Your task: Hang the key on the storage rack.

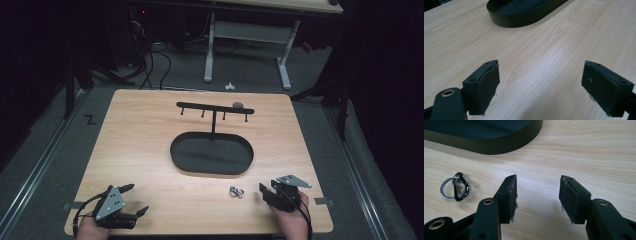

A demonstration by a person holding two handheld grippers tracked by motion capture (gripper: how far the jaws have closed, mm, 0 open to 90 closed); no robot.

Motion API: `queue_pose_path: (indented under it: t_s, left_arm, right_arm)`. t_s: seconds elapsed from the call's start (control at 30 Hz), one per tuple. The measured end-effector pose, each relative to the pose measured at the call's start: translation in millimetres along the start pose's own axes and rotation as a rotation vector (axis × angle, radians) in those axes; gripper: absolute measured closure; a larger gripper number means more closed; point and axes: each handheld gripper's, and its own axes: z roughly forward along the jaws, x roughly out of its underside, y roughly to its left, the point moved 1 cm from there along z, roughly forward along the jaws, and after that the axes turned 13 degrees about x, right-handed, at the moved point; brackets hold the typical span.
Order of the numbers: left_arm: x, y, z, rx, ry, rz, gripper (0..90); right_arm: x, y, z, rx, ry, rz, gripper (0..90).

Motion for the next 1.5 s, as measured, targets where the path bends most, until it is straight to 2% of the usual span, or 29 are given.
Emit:
queue_pose_path:
  t_s: [0.5, 1.1, 1.17, 1.23, 1.3, 1.37, 1.5]
  left_arm:
    - [-1.8, 1.5, 3.1, 0.002, -0.005, 0.000, 15.3]
    - [-1.2, 1.0, 5.2, 0.012, 0.006, 0.001, 15.3]
    - [-1.2, 0.6, 5.5, 0.014, 0.009, 0.002, 15.3]
    - [-1.2, 0.4, 5.7, 0.016, 0.011, 0.004, 15.3]
    - [-1.2, 0.3, 5.7, 0.016, 0.010, 0.003, 15.3]
    - [-1.1, 0.4, 5.6, 0.016, 0.008, 0.003, 15.3]
    - [-0.6, 0.5, 5.0, 0.014, 0.011, 0.001, 15.3]
  right_arm:
    - [2.8, -3.0, -1.1, -0.014, -0.015, -0.003, 48.0]
    - [5.1, 3.4, 1.8, -0.042, -0.031, -0.080, 45.4]
    - [5.0, 4.9, 1.7, -0.046, -0.027, -0.089, 45.4]
    - [3.9, 7.9, 0.9, -0.024, -0.015, -0.121, 44.0]
    - [3.5, 8.7, 0.5, -0.019, -0.012, -0.125, 43.7]
    - [1.0, 11.4, -1.7, -0.008, -0.008, -0.154, 43.0]
    - [-1.2, 15.5, -3.6, -0.020, 0.024, -0.165, 38.2]
